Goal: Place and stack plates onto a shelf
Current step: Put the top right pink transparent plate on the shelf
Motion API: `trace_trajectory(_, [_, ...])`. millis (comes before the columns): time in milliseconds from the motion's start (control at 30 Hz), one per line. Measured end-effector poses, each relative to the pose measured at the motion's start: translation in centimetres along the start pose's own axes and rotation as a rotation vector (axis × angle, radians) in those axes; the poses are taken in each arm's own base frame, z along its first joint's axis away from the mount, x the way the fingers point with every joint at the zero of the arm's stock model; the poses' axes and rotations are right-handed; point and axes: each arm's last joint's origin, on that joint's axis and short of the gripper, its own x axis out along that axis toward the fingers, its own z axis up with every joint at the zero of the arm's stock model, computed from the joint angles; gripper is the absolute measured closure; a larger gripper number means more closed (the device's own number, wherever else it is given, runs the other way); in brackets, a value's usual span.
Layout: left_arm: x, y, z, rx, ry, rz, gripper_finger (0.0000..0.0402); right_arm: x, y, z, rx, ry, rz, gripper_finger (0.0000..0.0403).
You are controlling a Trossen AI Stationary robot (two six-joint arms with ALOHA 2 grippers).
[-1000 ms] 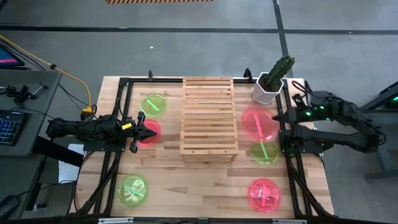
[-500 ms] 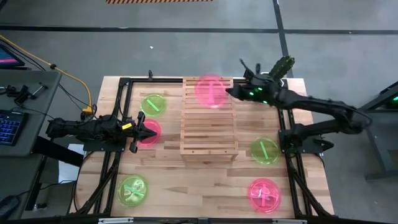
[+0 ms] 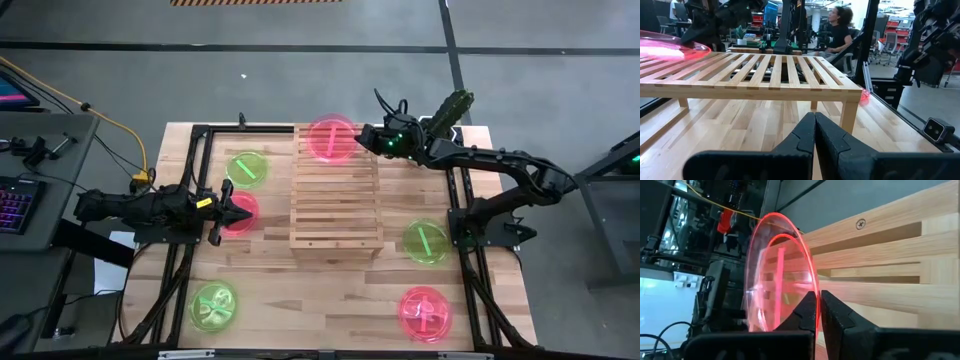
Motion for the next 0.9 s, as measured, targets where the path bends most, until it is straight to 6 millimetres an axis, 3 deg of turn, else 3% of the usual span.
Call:
trace_trajectory(333, [0.0,0.0,0.01,0.0,0.0,0.0,0.0401,-0.02,-0.4,0.02,0.019,-0.044,-0.06,0.0403])
trace_trajectory(900, [0.0,0.0,0.0,0.0,0.0,0.0,0.0401,-0.03,-0.66,-0.3,0.026,0.027,-0.07,0.0403])
